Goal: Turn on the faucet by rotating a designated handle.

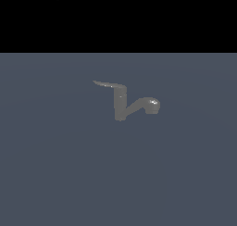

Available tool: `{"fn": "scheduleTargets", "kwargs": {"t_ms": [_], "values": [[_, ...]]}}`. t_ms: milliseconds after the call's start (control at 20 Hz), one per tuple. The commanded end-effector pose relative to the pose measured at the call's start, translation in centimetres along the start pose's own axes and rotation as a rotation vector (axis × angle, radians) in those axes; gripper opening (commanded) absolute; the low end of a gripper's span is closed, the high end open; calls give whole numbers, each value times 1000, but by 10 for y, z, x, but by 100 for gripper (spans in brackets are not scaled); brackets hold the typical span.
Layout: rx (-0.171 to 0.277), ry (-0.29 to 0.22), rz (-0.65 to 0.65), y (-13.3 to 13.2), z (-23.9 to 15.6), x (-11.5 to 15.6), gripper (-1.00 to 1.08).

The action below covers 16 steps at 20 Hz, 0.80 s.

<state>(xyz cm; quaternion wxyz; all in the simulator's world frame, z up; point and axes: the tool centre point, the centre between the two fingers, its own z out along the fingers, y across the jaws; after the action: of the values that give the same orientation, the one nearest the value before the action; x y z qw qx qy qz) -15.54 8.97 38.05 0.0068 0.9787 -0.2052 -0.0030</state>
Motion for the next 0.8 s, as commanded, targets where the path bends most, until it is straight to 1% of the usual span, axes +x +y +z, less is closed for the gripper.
{"fn": "scheduleTargets", "kwargs": {"t_ms": [0, 400, 750], "values": [[3, -1, 54, -12, 13, 10, -100], [8, -3, 221, -46, 51, 45, -100], [12, -4, 363, -70, 84, 80, -100]]}}
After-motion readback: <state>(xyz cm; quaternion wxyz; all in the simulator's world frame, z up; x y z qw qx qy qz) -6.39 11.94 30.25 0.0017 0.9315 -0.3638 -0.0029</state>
